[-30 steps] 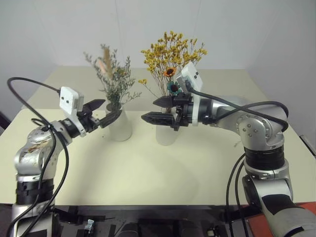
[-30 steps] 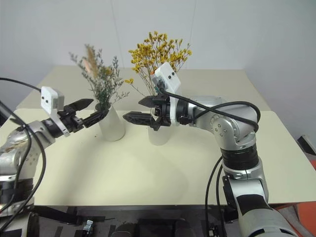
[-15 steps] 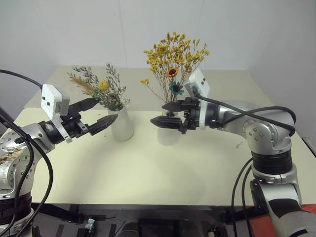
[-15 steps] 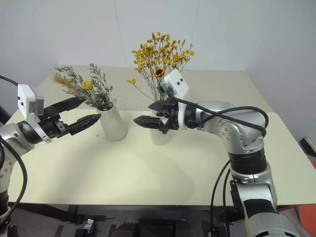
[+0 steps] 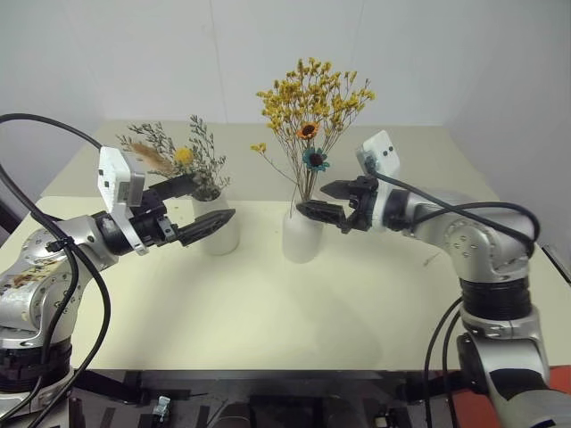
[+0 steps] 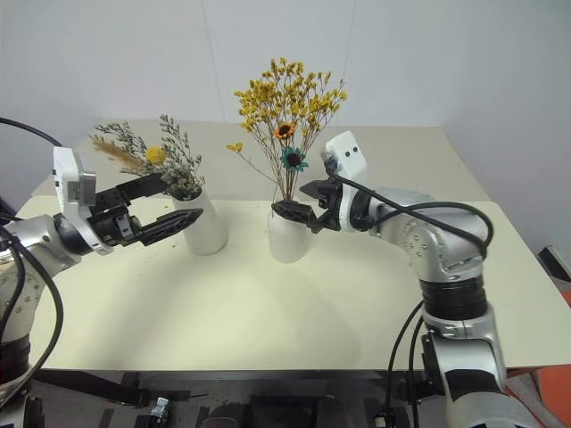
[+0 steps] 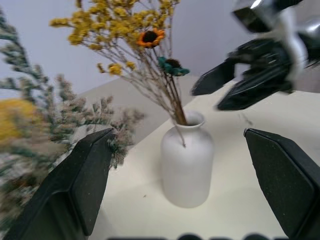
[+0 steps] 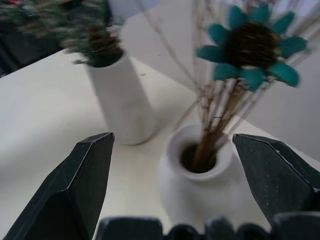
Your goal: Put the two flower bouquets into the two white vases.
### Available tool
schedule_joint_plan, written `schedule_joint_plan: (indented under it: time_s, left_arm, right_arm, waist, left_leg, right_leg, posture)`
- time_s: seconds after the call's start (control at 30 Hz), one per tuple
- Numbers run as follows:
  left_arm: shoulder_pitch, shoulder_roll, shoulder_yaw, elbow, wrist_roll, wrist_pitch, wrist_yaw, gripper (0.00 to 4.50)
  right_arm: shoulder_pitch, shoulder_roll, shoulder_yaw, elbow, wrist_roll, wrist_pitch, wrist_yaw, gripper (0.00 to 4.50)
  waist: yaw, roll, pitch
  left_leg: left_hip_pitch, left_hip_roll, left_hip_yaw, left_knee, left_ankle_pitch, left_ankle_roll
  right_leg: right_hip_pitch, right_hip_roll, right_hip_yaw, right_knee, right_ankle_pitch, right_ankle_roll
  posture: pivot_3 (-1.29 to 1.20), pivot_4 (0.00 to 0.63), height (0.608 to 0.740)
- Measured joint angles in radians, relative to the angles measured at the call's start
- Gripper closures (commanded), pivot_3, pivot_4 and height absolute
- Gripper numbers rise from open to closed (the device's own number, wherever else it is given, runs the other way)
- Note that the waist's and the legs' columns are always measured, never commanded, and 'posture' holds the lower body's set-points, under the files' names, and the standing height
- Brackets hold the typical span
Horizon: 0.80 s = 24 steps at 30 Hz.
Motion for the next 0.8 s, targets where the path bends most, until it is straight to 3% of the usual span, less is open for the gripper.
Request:
schedule_joint_plan:
  time_s: [0.2,0.47,0.6,0.8]
  left_arm:
    - [-0.052,-0.025,-0.05,0.02,-0.003,0.009,0.006,0.01]
    - [-0.224,-0.02,-0.127,0.083,-0.01,0.189,0.078,0.01]
    - [-0.24,-0.01,-0.158,0.101,-0.001,0.218,0.077,0.0]
    - [-0.288,0.017,-0.161,0.118,0.0,0.234,0.068,0.0]
  right_arm:
    - [-0.043,0.065,0.0,0.104,-0.06,-0.053,-0.043,0.0]
    - [-0.093,0.143,0.001,0.193,-0.112,-0.121,-0.058,0.0]
    - [-0.094,0.157,-0.001,0.211,-0.118,-0.131,-0.056,0.83]
    - [-0.084,0.161,-0.003,0.203,-0.121,-0.133,-0.048,2.87]
  waist:
    - [0.001,0.0,0.0]
    - [-0.003,0.0,0.0]
    - [-0.008,0.0,0.0]
    - [-0.013,0.0,0.0]
  left_leg:
    - [0.0,0.0,0.0,0.0,0.0,0.0]
    - [0.0,0.0,0.0,0.0,0.0,0.0]
    - [0.0,0.0,0.0,-0.001,0.0,0.0]
    - [0.0,0.0,0.0,-0.001,0.0,0.0]
  right_leg:
    - [0.0,0.0,0.0,0.0,0.0,0.0]
    - [0.0,0.0,0.0,0.0,0.0,0.0]
    - [0.0,0.0,0.0,0.001,0.0,0.0]
    - [0.0,0.0,0.0,0.0,0.0,0.0]
  posture:
    - [0.0,0.15,0.74]
    - [0.0,0.15,0.74]
    - [0.0,0.15,0.74]
    - [0.0,0.15,0.74]
